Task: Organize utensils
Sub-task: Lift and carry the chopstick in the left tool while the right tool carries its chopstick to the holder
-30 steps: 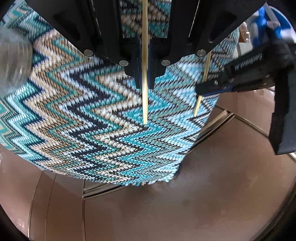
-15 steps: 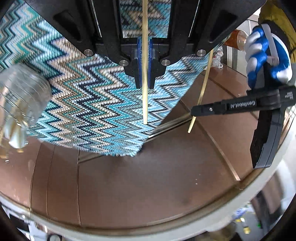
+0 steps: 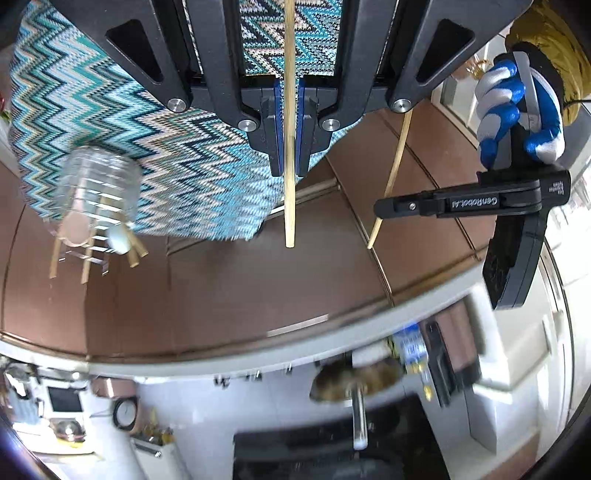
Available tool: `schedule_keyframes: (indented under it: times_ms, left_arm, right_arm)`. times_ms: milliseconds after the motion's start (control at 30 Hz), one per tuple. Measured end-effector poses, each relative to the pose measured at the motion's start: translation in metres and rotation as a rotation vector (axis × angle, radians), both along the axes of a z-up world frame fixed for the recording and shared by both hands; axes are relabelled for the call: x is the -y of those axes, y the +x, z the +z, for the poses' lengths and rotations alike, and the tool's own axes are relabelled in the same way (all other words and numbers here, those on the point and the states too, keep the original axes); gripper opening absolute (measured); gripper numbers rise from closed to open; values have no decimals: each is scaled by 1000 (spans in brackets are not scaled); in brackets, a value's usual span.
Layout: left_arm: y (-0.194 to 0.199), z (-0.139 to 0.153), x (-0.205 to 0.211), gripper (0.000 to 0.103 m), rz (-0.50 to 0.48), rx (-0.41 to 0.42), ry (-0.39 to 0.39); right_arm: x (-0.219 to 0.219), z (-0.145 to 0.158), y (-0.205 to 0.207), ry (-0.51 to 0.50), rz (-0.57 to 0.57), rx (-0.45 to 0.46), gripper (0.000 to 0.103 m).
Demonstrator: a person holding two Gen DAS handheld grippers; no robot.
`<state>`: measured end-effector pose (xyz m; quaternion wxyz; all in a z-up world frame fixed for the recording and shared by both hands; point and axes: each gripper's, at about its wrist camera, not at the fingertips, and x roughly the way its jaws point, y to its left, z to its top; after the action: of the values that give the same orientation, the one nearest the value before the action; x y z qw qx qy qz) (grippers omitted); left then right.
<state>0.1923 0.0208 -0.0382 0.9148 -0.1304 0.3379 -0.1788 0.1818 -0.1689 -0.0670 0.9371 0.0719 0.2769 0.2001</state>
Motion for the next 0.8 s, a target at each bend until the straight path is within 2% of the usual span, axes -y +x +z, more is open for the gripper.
schedule_keyframes:
  times_ms: [167, 333, 567, 800]
  left_arm:
    - [-29, 26, 14, 5, -9, 78, -17]
    - [-39, 39, 31, 5, -15, 111, -23]
    - [-22, 46, 61, 5, -46, 122, -42]
    - [23, 54, 114, 5, -91, 163, -59]
  right_arm:
    - [26, 21, -32, 28, -45, 87, 6]
    - [51, 33, -49, 52, -95, 151, 6]
    - [85, 40, -45, 72, -141, 203, 6]
    - [120, 47, -12, 88, -174, 272, 6]
